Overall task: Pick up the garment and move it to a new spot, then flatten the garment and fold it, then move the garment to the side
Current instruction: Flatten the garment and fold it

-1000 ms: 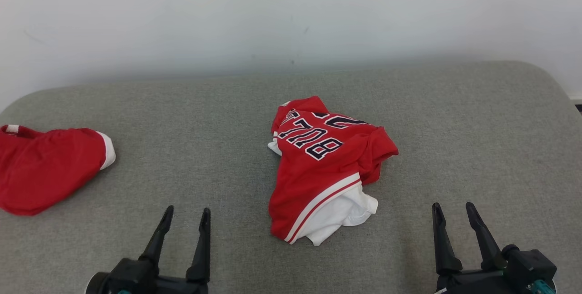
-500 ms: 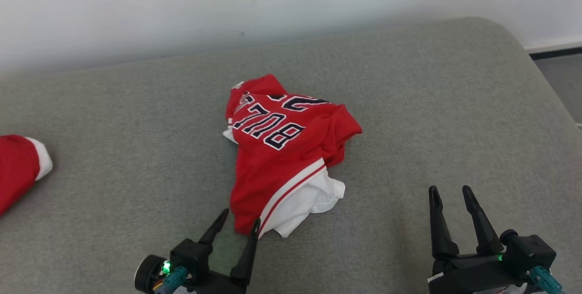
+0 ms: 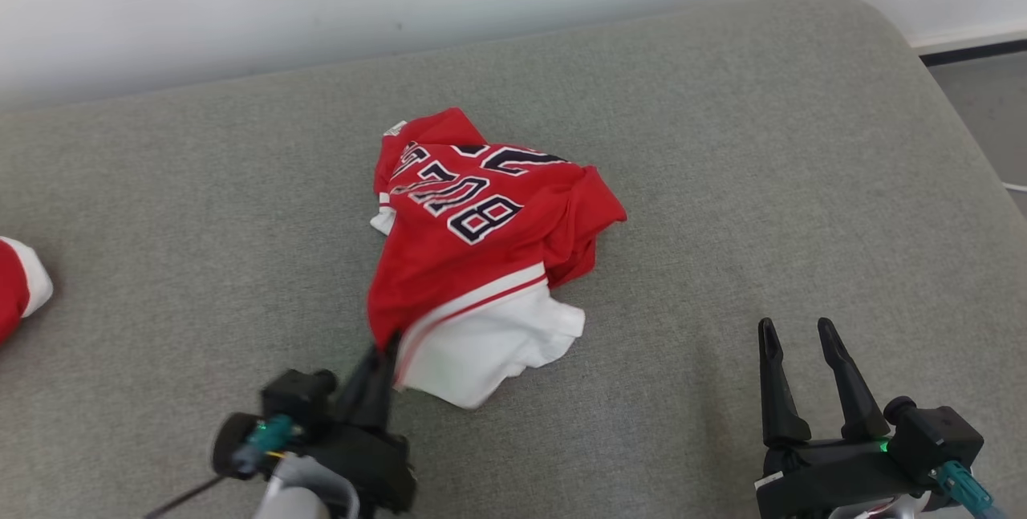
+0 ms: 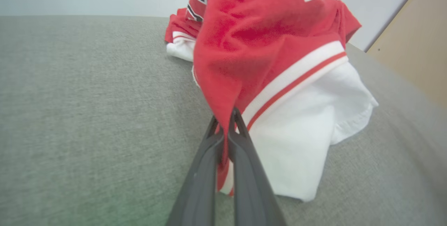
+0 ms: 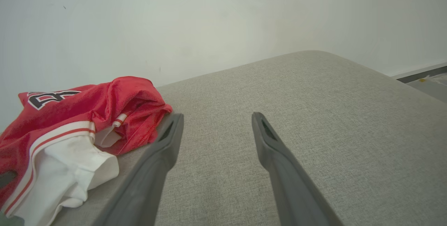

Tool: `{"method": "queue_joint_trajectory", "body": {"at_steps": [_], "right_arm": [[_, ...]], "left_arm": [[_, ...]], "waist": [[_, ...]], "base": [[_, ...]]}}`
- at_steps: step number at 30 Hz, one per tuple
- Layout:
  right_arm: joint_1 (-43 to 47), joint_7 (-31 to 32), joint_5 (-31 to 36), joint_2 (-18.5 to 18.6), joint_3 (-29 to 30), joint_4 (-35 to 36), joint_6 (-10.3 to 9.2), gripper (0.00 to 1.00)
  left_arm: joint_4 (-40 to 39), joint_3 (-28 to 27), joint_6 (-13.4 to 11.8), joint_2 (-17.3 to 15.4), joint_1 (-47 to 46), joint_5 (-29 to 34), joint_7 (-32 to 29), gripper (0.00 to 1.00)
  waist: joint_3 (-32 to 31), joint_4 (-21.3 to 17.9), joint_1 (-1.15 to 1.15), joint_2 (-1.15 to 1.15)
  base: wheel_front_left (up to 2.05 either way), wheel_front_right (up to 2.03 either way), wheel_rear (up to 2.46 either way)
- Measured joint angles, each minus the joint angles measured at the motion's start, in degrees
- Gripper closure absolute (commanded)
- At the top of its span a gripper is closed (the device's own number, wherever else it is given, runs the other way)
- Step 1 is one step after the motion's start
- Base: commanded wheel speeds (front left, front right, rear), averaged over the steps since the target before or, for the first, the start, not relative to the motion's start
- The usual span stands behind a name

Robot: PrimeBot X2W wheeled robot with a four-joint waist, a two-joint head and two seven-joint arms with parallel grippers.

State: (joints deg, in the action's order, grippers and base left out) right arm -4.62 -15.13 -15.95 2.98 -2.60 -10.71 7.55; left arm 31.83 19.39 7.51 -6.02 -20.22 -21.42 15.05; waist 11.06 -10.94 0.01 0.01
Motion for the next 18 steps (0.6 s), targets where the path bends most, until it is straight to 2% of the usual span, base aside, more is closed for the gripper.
{"method": "queue_joint_trajectory", "body": {"at_steps": [3, 9, 15, 18], "right_arm": [[0.2, 0.0, 0.0, -0.01, 0.07, -0.12, 0.0, 0.0], [1.2, 0.0, -0.02, -0.05, 0.02, -0.69, 0.0, 0.0], [2.13, 0.0, -0.12, -0.07, 0.03, -1.16, 0.0, 0.0], [2.5, 0.0, -0.19, -0.08, 0.08, -1.34, 0.0, 0.0]], "left_arm": [[-1.7, -2.79, 0.0, -0.91, 0.09, 0.05, 0.0, 1.0], [-8.02, -10.51, -0.02, -5.71, 0.34, 1.74, 0.0, 1.0], [-14.74, -13.35, -0.3, -11.03, -1.19, 4.37, -0.03, 1.0], [-18.91, -13.81, -0.42, -13.66, -3.57, 5.27, -1.93, 1.0]], "waist": [[-0.44, 0.49, 0.0, 0.0], [-2.07, 2.36, -0.01, 0.0], [-4.42, 3.89, -0.01, 0.0], [-5.58, 4.46, -0.01, 0.0]], "base": [[0.0, 0.0, 0.0], [0.0, 0.0, 0.0], [0.0, 0.0, 0.0], [0.0, 0.0, 0.0]]}}
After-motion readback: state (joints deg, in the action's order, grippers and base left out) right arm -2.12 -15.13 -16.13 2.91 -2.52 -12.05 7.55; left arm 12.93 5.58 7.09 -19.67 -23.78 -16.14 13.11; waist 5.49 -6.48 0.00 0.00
